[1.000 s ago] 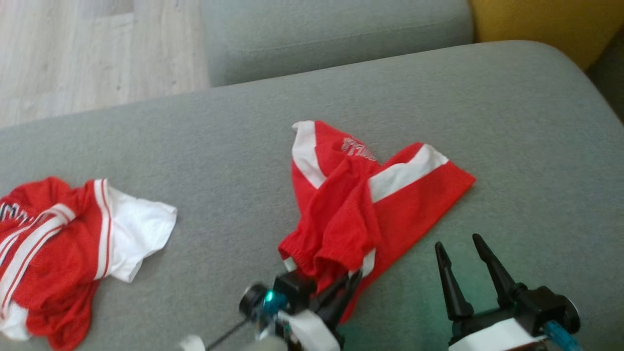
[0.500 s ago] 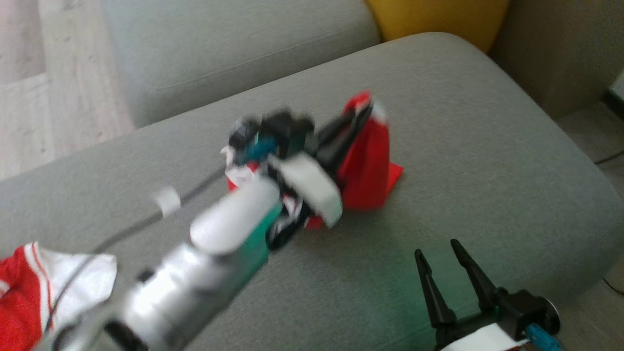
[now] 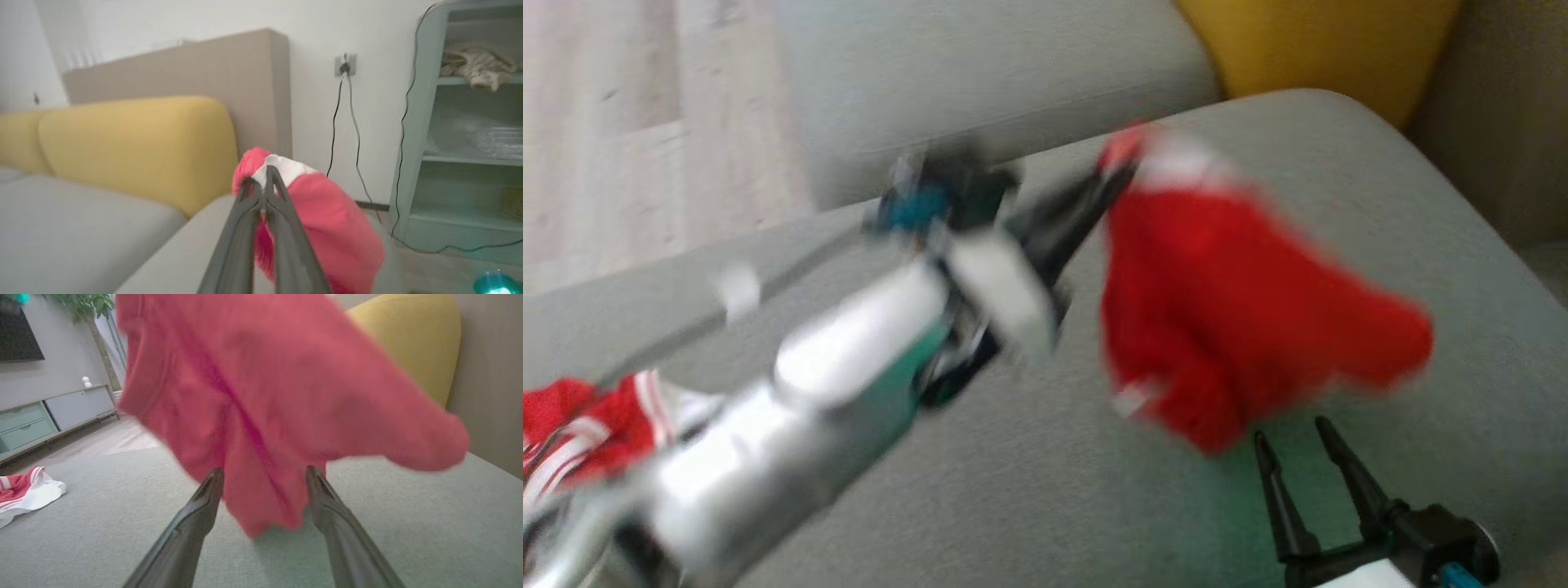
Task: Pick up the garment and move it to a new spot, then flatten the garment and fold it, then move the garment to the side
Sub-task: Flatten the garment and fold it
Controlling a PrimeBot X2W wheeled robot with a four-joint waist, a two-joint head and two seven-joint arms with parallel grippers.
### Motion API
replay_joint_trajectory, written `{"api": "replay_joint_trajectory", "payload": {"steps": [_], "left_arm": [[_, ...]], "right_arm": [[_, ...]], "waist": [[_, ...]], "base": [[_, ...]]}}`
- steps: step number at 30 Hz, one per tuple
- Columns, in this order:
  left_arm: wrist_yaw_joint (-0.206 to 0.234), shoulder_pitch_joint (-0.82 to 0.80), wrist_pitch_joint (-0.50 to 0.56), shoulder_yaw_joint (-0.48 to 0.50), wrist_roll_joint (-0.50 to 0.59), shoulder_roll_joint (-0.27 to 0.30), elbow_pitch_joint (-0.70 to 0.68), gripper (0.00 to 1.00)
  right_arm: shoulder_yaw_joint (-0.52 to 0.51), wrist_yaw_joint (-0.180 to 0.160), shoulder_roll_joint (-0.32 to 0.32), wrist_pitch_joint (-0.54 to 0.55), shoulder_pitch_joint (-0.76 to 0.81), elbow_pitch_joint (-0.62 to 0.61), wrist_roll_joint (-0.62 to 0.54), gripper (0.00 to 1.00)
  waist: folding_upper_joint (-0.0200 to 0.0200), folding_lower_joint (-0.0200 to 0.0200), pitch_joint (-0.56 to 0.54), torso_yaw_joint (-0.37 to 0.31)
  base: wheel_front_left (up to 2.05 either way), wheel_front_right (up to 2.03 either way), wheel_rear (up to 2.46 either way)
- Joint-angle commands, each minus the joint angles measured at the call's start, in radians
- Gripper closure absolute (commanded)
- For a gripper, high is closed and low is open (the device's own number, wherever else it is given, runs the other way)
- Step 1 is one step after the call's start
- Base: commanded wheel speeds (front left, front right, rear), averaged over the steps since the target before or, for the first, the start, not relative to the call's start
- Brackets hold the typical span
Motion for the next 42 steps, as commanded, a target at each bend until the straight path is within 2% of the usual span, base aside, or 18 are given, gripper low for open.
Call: {"api": "replay_joint_trajectory", "payload": {"steps": [1,5,9,18,21,26,31,39,40,42], "left_arm": [[0.002,0.019,-0.005,0.016,-0.012,0.058,-0.021,1.0],[0.003,0.142,-0.027,-0.016,-0.021,0.123,-0.011,1.0],[0.014,0.215,-0.047,-0.026,-0.022,0.164,0.011,1.0],[0.031,0.242,-0.064,-0.026,-0.007,0.236,0.039,1.0],[0.032,0.241,-0.067,-0.026,-0.003,0.243,0.044,1.0],[0.034,0.233,-0.071,-0.025,-0.002,0.236,0.046,1.0],[0.033,0.227,-0.073,-0.026,0.0,0.223,0.05,1.0],[0.028,0.221,-0.074,-0.03,0.003,0.213,0.059,1.0],[0.028,0.221,-0.074,-0.031,0.004,0.211,0.059,1.0],[0.026,0.22,-0.074,-0.033,0.005,0.21,0.06,1.0]], "right_arm": [[0.022,-0.001,-0.017,-0.011,-0.015,-0.044,0.007,0.0],[0.037,-0.001,-0.038,-0.011,0.005,-0.069,0.024,0.0],[0.02,-0.001,-0.044,-0.011,0.009,-0.074,0.047,0.0],[-0.039,-0.001,-0.064,-0.011,-0.086,0.099,0.093,0.0],[-0.039,-0.001,-0.085,0.005,-0.156,0.203,0.125,0.0],[-0.029,-0.001,-0.113,0.072,-0.266,0.288,0.161,0.0],[0.0,-0.001,-0.136,0.149,-0.348,0.335,0.175,0.0],[0.035,-0.001,-0.162,0.208,-0.403,0.391,0.232,0.0],[0.038,-0.001,-0.163,0.204,-0.406,0.394,0.236,0.18],[0.044,-0.001,-0.166,0.192,-0.413,0.397,0.241,0.8]], "waist": [[0.0,0.0001,0.016,0.063],[0.0,0.0001,0.05,0.127],[0.0,0.0001,0.082,0.172],[0.0,0.0001,0.128,0.223],[0.0,0.0001,0.142,0.233],[0.0,0.0001,0.155,0.237],[0.0,0.0001,0.163,0.241],[0.0,0.0001,0.174,0.256],[0.0,0.0001,0.175,0.258],[0.0,0.0001,0.177,0.26]], "base": [[0.0,0.0,0.0],[0.0,0.0,0.0],[0.0,0.0,0.0],[0.0,0.0,0.0],[0.0,0.0,0.0],[0.0,0.0,0.0],[0.0,0.0,0.0],[0.0,0.0,0.0],[0.0,0.0,0.0],[0.0,0.0,0.0]]}}
